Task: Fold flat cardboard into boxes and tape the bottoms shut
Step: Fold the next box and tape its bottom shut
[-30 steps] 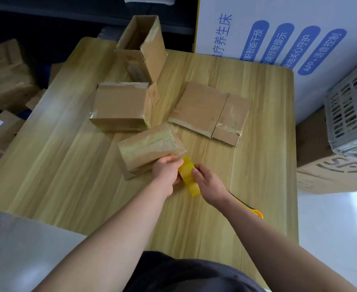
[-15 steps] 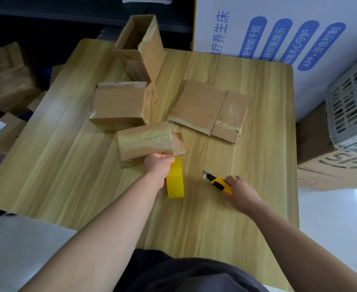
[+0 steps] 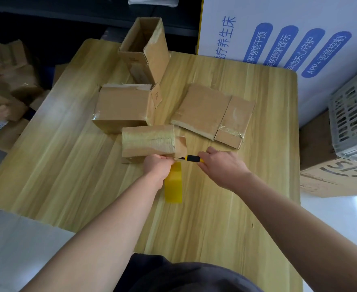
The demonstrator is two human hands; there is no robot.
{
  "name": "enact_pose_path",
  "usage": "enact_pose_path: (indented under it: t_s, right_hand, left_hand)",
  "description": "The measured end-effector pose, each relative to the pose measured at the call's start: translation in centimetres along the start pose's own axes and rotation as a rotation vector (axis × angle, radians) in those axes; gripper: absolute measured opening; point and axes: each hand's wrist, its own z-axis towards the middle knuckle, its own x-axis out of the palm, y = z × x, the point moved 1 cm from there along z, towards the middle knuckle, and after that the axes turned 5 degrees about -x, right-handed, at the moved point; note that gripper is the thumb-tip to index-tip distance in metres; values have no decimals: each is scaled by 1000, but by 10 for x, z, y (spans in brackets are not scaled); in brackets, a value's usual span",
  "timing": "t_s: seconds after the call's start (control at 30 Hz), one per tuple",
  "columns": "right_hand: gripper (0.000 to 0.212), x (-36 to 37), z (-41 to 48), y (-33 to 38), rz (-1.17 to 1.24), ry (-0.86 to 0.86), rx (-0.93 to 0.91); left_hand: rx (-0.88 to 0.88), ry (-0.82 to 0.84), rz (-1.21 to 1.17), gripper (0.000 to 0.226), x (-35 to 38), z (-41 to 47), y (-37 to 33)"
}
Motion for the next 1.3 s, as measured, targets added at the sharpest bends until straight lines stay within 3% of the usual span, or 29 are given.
enact_pose_path:
  t_s: [0.13, 0.23, 0.4, 0.47, 0.53, 0.6, 0.8, 1.0, 1.03, 1.13, 1.2, 1.3]
  right_hand:
    - [22, 18, 1, -21, -125, 166, 121]
    - [26, 44, -2, -31, 22, 162, 159]
    - [51, 88, 0, -25, 261, 179, 236]
    - [52, 82, 9, -18, 474, 38, 240]
    - [52, 61, 27, -7, 656, -197, 126]
    - [50, 38, 49, 3, 711, -319, 9]
    - [58, 20, 91, 11, 596, -137, -60]
    - [60, 21, 102, 6, 649, -102, -3]
    - [59, 19, 102, 5, 663, -93, 4]
    - [71, 16, 105, 7, 688, -69, 18]
    - [88, 15, 108, 10, 639, -50, -4]
    - [89, 7, 112, 10, 603, -99, -22]
  left_hand:
    - [50, 7, 55, 9, -3, -1, -3]
    - [80, -15, 69, 7, -6, 3, -4]
    - [112, -26, 92, 9, -4, 6, -5]
    - [99, -37, 102, 10, -4, 9, -3]
    - [82, -54, 105, 12, -4, 11, -1]
    - [63, -60, 102, 19, -2, 14, 1]
    - [34, -71, 89, 22, 1, 22, 4]
    - [-68, -108, 149, 42, -13, 39, 10]
    - [-82, -114, 153, 37, -19, 41, 15]
    - [-37, 38, 144, 11, -38, 38, 25]
    - [13, 147, 137, 10, -54, 31, 25]
    - [77, 225, 131, 11, -85, 25, 14]
